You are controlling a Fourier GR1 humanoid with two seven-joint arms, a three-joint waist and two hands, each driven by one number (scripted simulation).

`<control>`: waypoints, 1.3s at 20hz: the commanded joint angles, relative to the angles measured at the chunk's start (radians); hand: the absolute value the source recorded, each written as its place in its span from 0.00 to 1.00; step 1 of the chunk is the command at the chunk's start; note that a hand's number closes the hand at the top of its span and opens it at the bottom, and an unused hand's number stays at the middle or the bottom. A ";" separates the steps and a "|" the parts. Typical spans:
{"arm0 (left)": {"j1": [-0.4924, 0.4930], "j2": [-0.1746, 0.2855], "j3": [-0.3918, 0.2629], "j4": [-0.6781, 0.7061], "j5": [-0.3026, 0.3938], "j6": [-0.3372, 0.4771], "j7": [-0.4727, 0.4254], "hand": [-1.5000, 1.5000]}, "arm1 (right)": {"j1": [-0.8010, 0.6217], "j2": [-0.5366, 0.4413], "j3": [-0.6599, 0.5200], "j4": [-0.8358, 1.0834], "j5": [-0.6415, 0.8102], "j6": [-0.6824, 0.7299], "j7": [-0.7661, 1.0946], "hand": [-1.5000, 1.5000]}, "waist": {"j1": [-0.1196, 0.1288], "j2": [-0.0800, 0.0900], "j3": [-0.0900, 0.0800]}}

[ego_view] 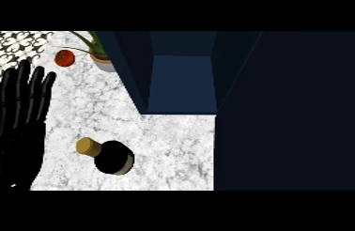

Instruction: Pick up the wine, place it into the cabinet and close the cabinet

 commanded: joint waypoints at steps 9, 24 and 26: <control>-0.083 -0.094 -0.306 0.087 0.038 0.113 0.292 0.00 | 0.173 -0.040 0.204 -0.138 -0.163 0.223 0.056 0.00 | -0.021 0.013 0.032; -0.240 -0.096 -0.681 -0.173 -0.254 0.518 0.750 0.00 | 0.344 -0.069 0.267 -0.552 -0.227 0.184 0.306 0.00 | -0.003 0.011 0.030; -0.327 -0.096 -0.749 -0.128 -0.306 0.612 0.801 0.00 | 0.291 -0.070 0.259 -0.529 -0.222 0.161 0.349 0.00 | -0.003 0.013 0.031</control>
